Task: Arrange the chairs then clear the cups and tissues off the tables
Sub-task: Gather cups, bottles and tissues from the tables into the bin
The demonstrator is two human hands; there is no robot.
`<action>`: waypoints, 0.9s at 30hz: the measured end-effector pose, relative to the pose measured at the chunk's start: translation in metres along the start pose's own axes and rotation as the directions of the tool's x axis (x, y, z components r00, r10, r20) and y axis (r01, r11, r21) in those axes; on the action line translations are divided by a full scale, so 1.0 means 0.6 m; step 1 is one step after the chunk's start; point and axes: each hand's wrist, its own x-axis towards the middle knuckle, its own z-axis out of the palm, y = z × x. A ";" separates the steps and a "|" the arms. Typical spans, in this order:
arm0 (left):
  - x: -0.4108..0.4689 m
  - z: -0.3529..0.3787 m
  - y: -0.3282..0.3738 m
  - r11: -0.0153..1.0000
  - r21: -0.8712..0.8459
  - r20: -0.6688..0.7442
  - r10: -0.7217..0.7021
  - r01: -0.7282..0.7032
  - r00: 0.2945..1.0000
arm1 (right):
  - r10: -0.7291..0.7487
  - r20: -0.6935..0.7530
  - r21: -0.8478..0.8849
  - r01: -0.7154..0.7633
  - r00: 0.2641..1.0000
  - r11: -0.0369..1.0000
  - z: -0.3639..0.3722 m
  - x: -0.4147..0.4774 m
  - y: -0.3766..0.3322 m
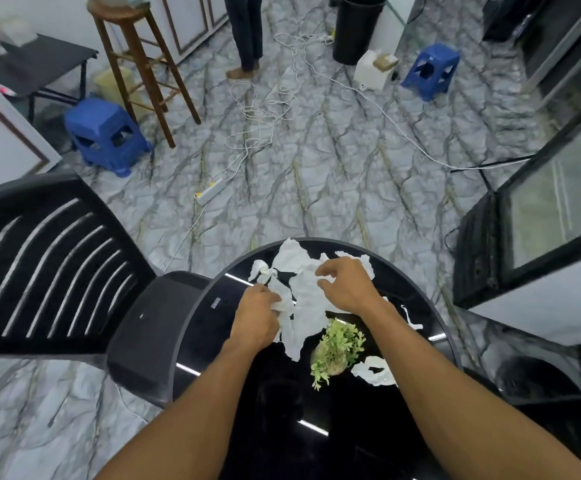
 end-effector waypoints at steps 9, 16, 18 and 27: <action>-0.010 0.001 0.004 0.998 -0.037 0.071 -0.051 0.053 0.996 | -0.005 0.349 -0.162 0.066 0.937 0.985 0.030 0.065 0.045; 0.081 -0.038 0.000 0.996 -0.031 -0.110 -0.086 0.083 0.990 | -0.109 0.445 -0.342 0.281 0.889 0.897 0.048 0.085 0.052; 0.094 -0.031 -0.003 0.995 0.038 -0.090 -0.087 0.090 0.992 | -0.106 0.441 -0.326 0.269 0.891 0.906 0.056 0.085 0.062; 0.069 -0.023 -0.015 0.983 -0.001 -0.034 -0.182 0.182 0.983 | -0.160 0.237 0.019 0.160 0.958 0.987 0.042 0.053 0.067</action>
